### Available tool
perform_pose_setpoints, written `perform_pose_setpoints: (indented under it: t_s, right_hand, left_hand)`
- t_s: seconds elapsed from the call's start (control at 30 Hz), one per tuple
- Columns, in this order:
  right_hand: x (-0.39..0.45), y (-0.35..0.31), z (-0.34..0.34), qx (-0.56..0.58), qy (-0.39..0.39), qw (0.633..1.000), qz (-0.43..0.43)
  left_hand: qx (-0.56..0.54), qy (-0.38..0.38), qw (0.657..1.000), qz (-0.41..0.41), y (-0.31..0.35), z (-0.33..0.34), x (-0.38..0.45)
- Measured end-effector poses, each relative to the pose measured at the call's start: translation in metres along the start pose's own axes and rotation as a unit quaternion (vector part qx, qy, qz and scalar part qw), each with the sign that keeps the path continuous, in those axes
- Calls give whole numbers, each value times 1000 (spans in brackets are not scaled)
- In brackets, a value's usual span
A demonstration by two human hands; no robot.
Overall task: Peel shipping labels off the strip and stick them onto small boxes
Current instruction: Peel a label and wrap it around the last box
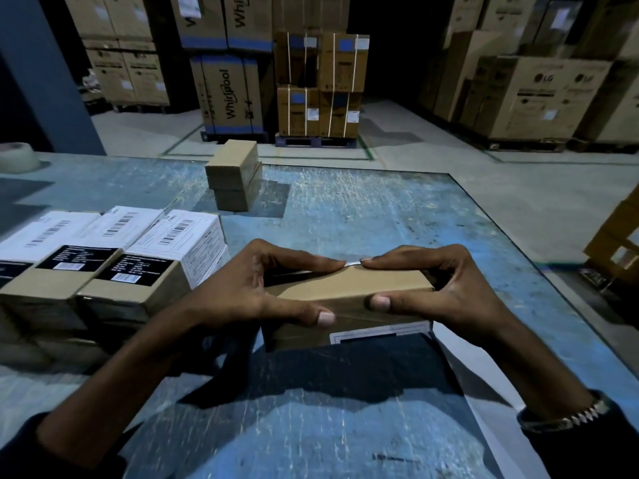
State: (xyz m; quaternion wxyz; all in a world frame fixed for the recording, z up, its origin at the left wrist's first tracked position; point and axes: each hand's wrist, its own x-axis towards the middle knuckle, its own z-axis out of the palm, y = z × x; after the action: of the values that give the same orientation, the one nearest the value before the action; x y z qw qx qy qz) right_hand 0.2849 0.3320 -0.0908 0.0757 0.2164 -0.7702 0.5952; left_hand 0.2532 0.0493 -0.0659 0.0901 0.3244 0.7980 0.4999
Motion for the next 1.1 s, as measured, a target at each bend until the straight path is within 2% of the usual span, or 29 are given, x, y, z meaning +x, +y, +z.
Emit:
perform_pose_setpoints:
  t_s: [0.1, 0.23, 0.43, 0.5, 0.67, 0.83, 1.0, 1.1]
  right_hand:
    - [0, -5, -6, -16, -22, 999, 26]
    - [1, -5, -10, -101, -81, 991, 23]
    - [0, 2, -16, -41, -67, 996, -30]
    - [0, -2, -16, -32, -66, 997, -19]
    - [-1, -2, -13, -141, -81, 987, -18]
    - [-2, 0, -16, -66, -75, 994, -48]
    - [-2, -7, -14, -137, -101, 985, 2]
    - [-2, -3, -13, -112, -104, 988, -6]
  left_hand:
    - [14, 30, 999, 42, -2, 3, -1]
    - [15, 26, 997, 72, -8, 8, -1]
    - [27, 38, 991, 122, -12, 9, 2]
    - [36, 48, 988, 142, -11, 8, 3]
    - [28, 48, 989, 139, -14, 13, 4]
    - [32, 45, 987, 154, -15, 11, 7]
    - [60, 37, 984, 164, -14, 12, 5]
    - [77, 30, 983, 165, -16, 13, 5]
